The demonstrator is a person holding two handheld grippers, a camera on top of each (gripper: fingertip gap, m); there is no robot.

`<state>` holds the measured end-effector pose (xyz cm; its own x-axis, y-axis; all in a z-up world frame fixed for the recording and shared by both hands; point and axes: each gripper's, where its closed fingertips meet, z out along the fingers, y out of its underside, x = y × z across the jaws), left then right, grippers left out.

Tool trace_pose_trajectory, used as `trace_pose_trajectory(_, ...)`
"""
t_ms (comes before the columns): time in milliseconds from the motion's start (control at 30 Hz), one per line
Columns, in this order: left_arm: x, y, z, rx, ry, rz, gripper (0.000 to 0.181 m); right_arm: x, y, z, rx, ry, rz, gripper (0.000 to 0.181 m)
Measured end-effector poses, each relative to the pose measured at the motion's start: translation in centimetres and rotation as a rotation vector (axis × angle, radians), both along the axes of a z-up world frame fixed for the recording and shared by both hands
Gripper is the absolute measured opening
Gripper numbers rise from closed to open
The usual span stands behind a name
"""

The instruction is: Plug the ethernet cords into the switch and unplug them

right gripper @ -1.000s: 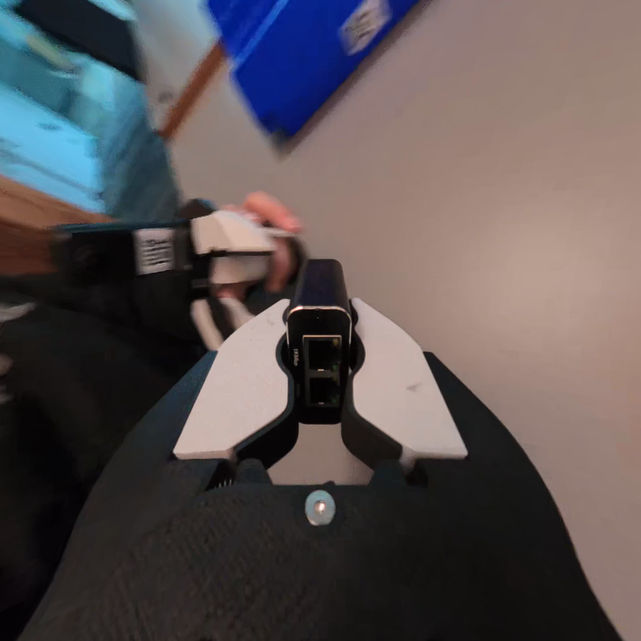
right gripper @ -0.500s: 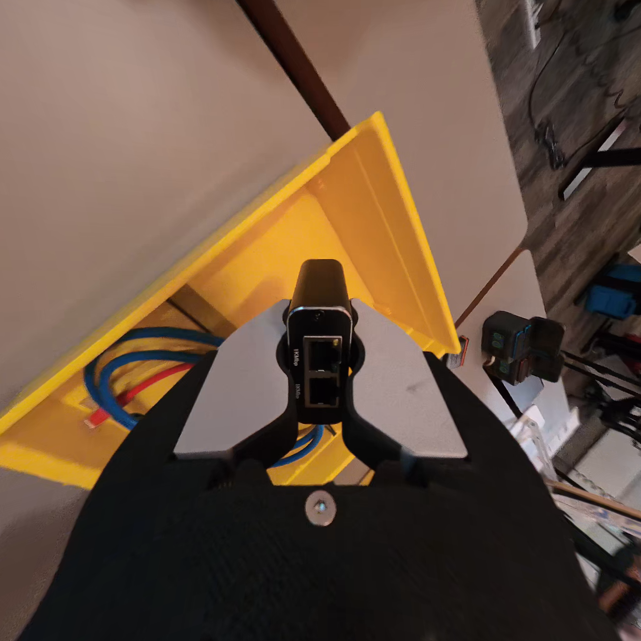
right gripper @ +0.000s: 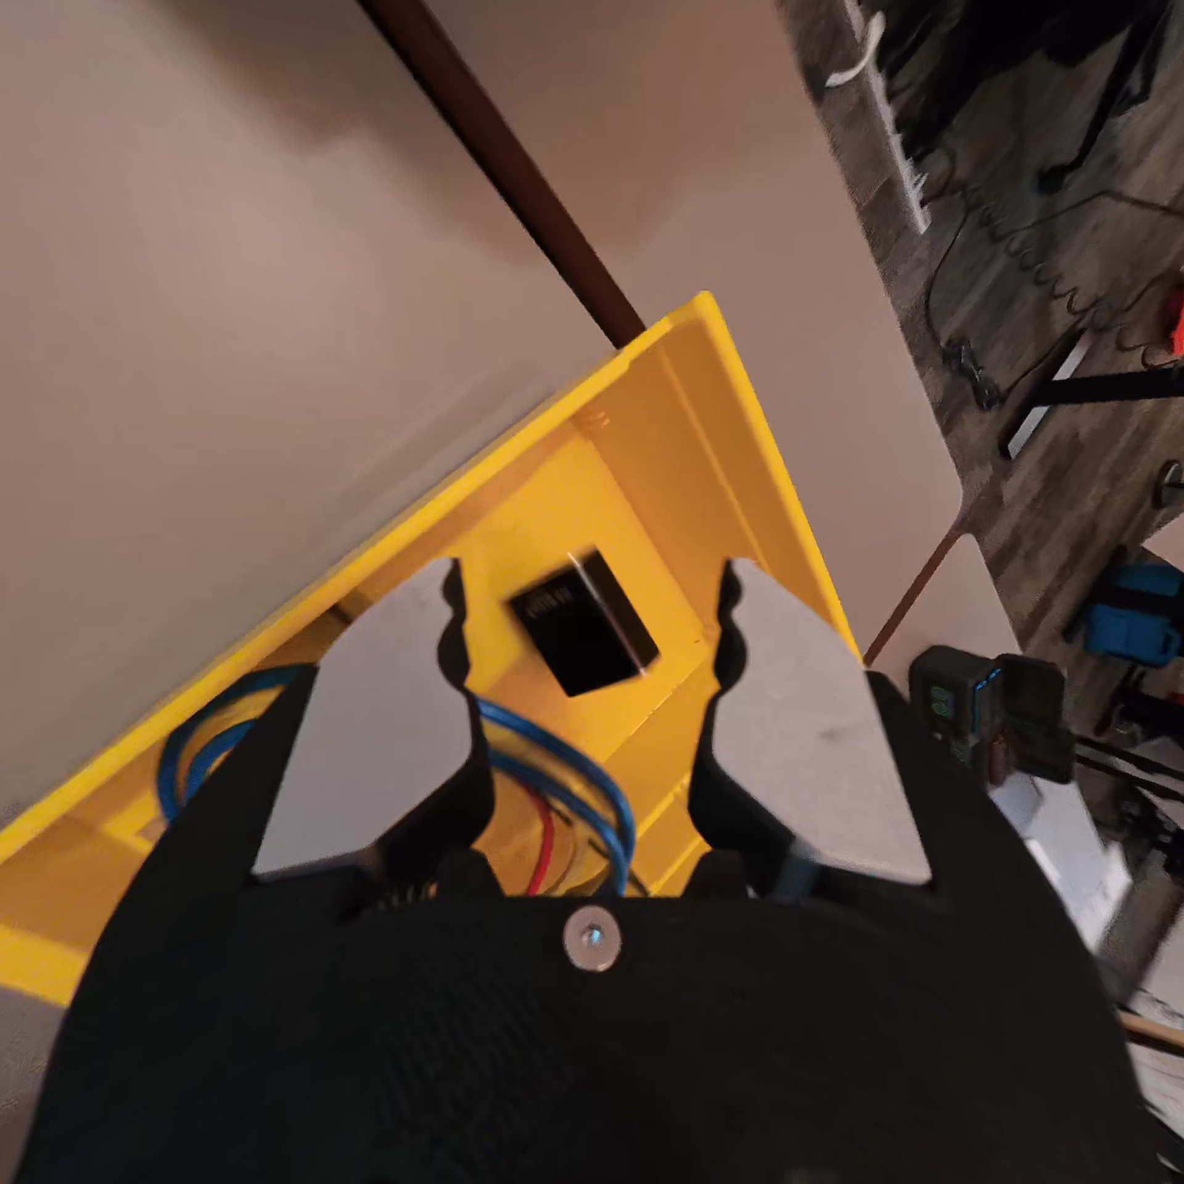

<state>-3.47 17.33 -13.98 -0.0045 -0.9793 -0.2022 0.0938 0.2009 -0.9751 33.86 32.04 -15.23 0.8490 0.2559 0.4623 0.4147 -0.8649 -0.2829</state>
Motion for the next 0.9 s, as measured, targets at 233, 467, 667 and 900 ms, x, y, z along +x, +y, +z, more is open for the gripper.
trace_pose_trajectory(233,0.4,0.5,-0.7,0.015,0.047,0.047,0.065,-4.2,-10.6,3.2,0.407,0.369,-0.227,0.098)
trace_pose_trajectory(467,4.4,2.3,-3.9,-0.076,0.315,0.222,0.066,-0.9,-24.0,0.2,0.723,0.428,-0.500,0.097)
trace_pose_trajectory(667,14.2,1.0,-2.8,-0.126,0.357,0.192,0.070,2.6,-24.8,-3.2,0.794,0.552,-0.620,0.082)
trace_pose_trajectory(900,23.2,2.7,-3.3,-0.198,0.405,0.308,0.051,2.7,-22.2,-3.9,0.915,0.544,-0.561,0.008)
